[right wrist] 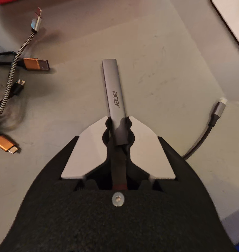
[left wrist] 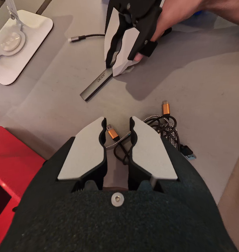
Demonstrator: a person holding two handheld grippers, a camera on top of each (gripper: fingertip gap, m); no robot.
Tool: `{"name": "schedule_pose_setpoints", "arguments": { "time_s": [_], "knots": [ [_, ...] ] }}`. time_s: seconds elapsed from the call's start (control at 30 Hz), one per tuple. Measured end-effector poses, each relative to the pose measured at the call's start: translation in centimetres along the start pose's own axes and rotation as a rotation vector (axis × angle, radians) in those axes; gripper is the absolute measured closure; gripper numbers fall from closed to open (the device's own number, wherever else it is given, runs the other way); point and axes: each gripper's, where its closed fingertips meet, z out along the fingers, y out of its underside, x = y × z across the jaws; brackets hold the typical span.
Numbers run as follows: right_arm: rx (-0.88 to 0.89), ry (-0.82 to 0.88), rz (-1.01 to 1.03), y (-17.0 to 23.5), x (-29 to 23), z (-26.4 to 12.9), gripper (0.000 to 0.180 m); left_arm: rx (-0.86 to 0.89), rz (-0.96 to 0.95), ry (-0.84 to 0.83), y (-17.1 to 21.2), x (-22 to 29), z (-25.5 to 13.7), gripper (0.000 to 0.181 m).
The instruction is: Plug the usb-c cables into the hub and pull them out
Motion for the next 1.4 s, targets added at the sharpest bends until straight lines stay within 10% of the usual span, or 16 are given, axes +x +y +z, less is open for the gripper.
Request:
{"name": "schedule_pose_setpoints", "arguments": {
  "time_s": [0.4, 0.77, 1.13, 1.4],
  "knots": [
    [0.528, -0.592, -0.056, -7.1, -8.3, -8.1, 0.159, 0.336, -0.335, 0.147, -4.5, -1.5, -1.9, 0.119],
    [0.45, -0.675, -0.097, -6.2, -11.2, -6.4, 0.159, 0.293, -0.27, 0.317, -4.2, 1.3, -2.0, 0.157],
    [0.593, -0.145, -0.444, -8.6, -9.4, -5.6, 0.137, 0.37, -0.517, 0.272, -4.4, -1.1, -1.6, 0.157],
    [0.665, 0.164, -0.728, -9.6, -10.1, -5.8, 0.16, 0.409, -0.567, 0.398, -5.2, 0.5, -1.2, 0.157]
  ]
}}
